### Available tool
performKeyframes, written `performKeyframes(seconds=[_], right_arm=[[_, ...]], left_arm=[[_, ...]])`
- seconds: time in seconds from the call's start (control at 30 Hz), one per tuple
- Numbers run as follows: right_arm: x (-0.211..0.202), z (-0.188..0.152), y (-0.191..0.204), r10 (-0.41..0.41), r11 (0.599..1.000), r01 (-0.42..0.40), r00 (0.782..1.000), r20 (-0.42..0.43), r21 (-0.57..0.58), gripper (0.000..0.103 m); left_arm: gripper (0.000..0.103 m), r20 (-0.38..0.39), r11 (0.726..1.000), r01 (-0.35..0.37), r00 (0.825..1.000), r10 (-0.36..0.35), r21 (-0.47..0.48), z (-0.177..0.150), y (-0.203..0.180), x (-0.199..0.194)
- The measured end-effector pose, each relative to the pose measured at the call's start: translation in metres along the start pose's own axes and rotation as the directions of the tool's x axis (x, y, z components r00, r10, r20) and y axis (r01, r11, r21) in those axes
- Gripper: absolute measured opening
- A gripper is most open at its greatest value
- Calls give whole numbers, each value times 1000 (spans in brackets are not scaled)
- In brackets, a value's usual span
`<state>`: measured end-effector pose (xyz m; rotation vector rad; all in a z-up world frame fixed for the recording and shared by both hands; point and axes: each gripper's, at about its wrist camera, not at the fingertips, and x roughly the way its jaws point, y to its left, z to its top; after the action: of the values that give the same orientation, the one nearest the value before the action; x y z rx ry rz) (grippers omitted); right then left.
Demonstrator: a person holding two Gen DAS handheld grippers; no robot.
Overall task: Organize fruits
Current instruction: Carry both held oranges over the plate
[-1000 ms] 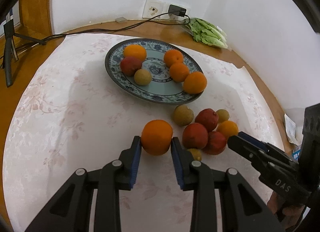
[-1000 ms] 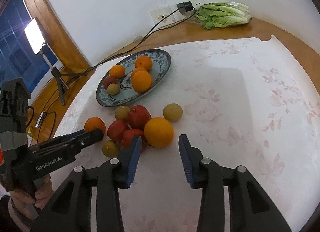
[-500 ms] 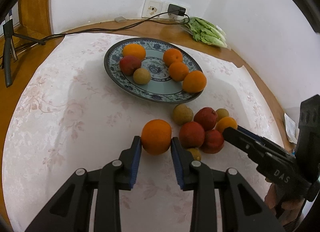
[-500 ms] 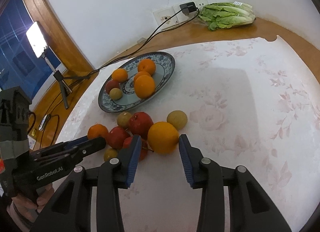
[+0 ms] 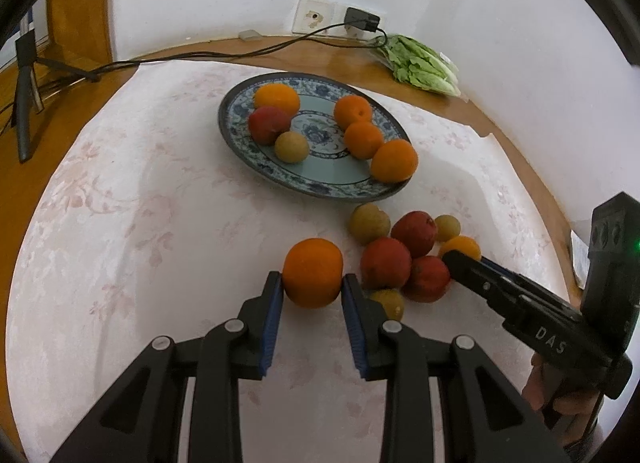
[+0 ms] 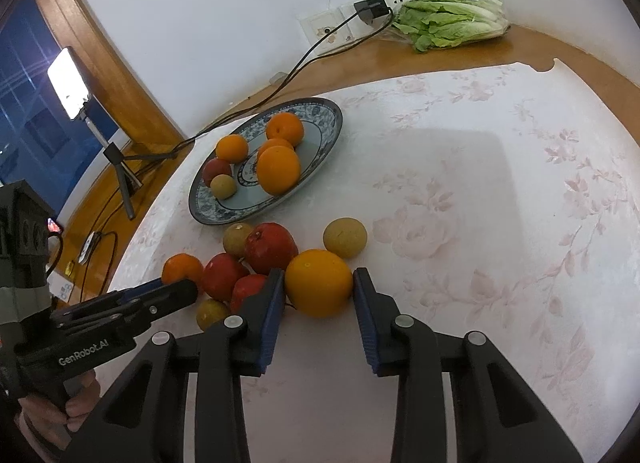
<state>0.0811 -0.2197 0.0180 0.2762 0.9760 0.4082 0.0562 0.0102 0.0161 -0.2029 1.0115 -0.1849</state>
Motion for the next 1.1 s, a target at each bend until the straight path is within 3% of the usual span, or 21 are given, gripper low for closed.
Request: performKeyframes(seconds=[0.6, 1.1], right_arm=[[-28, 12, 20, -14, 997, 16, 999, 30, -73, 35], [-27, 36, 25, -34, 992, 34, 999, 5, -122, 35]], left_arm=[[31, 51, 1000, -12, 999, 13, -27, 5, 8, -36], [31, 100, 999, -5, 995, 9, -33, 34, 8, -45]])
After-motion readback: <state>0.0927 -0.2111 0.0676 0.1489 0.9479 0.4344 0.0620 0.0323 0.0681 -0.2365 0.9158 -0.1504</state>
